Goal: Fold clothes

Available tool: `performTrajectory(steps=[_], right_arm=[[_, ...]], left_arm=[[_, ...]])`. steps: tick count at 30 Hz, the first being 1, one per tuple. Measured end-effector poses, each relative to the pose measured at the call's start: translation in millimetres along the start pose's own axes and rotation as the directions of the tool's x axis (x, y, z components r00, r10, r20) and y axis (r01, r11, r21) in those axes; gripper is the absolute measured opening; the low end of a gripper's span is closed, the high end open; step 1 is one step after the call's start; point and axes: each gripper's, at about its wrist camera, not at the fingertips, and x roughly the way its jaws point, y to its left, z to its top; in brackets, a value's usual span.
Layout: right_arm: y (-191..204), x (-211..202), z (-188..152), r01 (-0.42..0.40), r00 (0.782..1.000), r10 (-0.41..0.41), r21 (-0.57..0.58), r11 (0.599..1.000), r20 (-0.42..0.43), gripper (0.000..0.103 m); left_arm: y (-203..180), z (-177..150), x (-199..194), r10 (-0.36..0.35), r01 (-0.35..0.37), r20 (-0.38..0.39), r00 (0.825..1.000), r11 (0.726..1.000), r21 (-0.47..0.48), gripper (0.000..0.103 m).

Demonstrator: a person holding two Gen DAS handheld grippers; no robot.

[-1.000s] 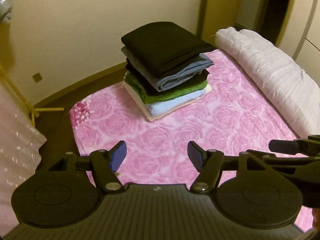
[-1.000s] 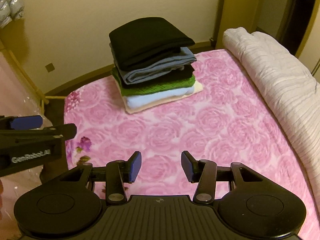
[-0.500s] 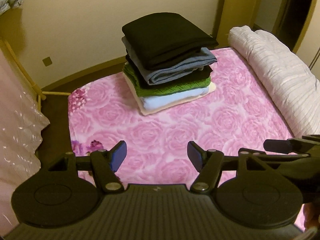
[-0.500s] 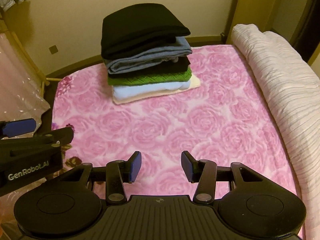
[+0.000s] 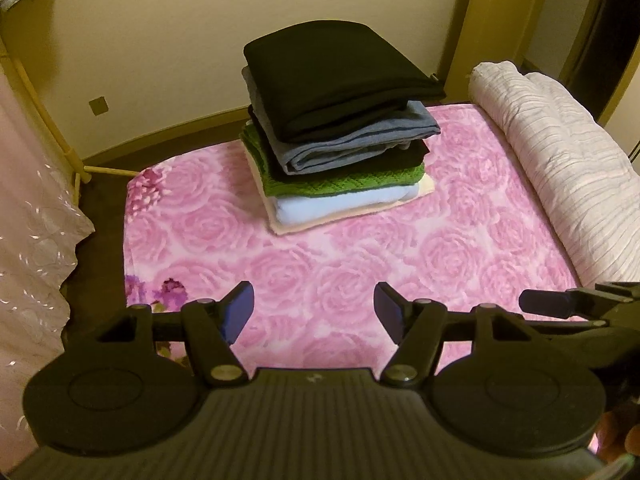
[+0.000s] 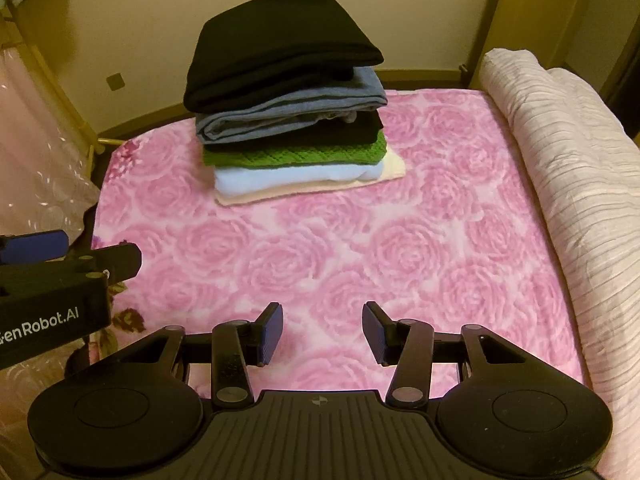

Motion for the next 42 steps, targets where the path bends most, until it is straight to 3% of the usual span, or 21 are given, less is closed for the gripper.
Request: performTrajectory(steps=[9,24,39,42], right_arm=[[-9.1,7.1,11.0,-0.031,0.999,0.031,0.013,0.999,0.022,0.048],[8.4,13.0,32.6,-0.047,0.998,0.048,-0.026,0.999,0.035,0.048],[28.1,-8.1,31.5,-0.026,0.997,0.028,-0.031,0.999,0.072,0.048],[34.4,-15.0,30.6,-0.021,0.996,0.023,-0.030,0.999,0.080,0.048]], left_arm=[[-2.4,5.2,10.1,-0.008,0.008,0.009,1.000,1.000,0.001,0.063],[21.6,17.9,21.3,0.035,-0.035,0.020,0.999,0.999,-0.034,0.063],[37.6,15.8,4.6,0.013,-0.012,0.056,0.998,1.000,-0.017,0.063],[42.6,15.4,-1.6,0.008,-0.007,0.077,0.997,1.000,-0.013,0.056]])
